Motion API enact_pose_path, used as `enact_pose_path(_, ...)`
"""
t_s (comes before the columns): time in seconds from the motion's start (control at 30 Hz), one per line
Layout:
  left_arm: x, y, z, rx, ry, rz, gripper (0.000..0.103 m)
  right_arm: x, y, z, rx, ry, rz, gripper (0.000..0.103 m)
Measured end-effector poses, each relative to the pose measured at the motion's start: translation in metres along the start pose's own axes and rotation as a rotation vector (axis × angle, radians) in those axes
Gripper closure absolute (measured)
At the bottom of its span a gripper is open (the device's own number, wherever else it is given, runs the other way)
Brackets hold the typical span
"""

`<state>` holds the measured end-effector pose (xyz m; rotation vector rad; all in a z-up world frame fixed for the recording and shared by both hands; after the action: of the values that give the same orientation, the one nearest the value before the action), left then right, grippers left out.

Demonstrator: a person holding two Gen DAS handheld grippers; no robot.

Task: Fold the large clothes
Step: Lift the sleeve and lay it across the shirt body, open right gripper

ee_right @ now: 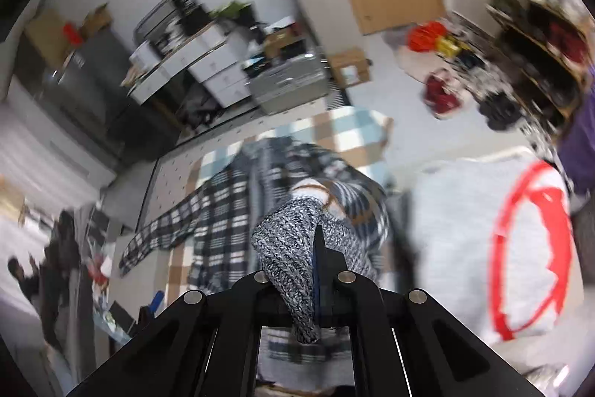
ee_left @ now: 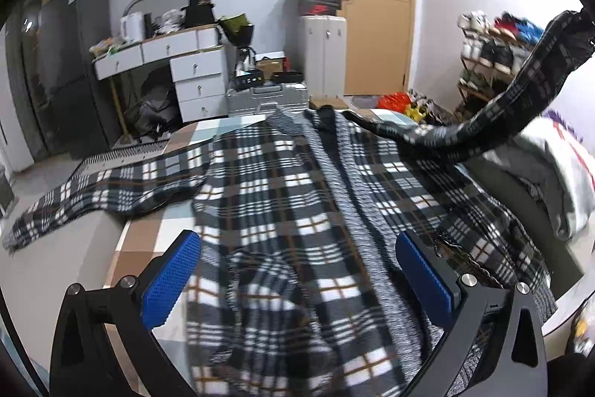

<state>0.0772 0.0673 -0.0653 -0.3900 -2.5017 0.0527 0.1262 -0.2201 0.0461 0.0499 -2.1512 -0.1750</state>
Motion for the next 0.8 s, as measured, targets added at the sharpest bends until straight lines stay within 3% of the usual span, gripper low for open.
enact_pose_path(0.17, 0.013, 0.029, -0.002, 0.114, -0.035, 0.02, 0.001, -0.008, 0.087, -0.013, 0.018, 0.007, -0.084, 0.098)
enact_pose_path(0.47, 0.034, 0.071, -0.001, 0.268, -0.108, 0.028, 0.001, -0.076, 0.305, -0.032, 0.122, 0.095, -0.331, 0.098)
enact_pose_path(0.6, 0.047, 0.102, 0.005, 0.332, -0.159, -0.02, 0.001, -0.15, 0.373, -0.001, 0.179, 0.208, -0.42, 0.098)
enact_pose_path(0.67, 0.052, 0.12, 0.007, 0.388, -0.174, -0.033, 0.001, -0.199, 0.384, 0.021, 0.175, 0.28, -0.419, 0.098)
enact_pose_path(0.8, 0.054, 0.144, 0.012, 0.518, -0.202, 0.01, 0.001, -0.3, 0.38, 0.082, 0.206, 0.475, -0.366, 0.097)
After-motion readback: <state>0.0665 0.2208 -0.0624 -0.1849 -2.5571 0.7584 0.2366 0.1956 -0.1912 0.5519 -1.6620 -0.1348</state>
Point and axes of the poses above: each gripper's, at about its wrist camera, not at the fingertips, and x roughly against the way its jaws point, y to its left, z to its underside, the point moved 8 cm from there along -x, roughly the way its jaws point, and after that the axes turned 14 degrees about z, right-handed, at the moved point
